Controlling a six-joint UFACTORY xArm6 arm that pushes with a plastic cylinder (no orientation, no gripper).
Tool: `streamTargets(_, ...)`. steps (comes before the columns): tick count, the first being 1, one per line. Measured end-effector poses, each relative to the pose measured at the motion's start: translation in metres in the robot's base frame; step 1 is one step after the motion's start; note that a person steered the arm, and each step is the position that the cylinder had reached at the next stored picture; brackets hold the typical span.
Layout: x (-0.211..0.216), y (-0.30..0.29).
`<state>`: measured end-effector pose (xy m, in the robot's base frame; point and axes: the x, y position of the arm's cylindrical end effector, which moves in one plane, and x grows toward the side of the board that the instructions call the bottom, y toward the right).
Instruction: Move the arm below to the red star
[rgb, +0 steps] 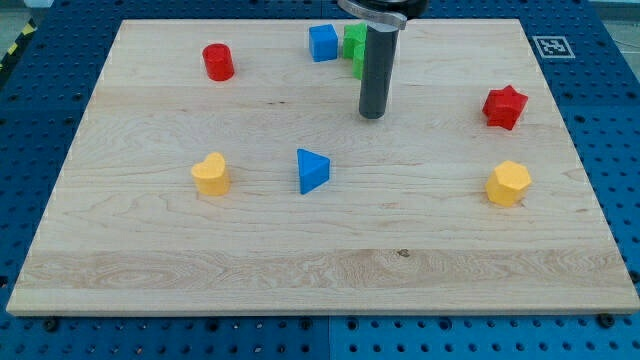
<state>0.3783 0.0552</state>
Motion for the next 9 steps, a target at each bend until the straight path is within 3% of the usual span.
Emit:
streamTargets(2,-0.025,-0.018)
streamTargets(4,-0.024,-0.029)
streamTargets(9,0.032,0.113)
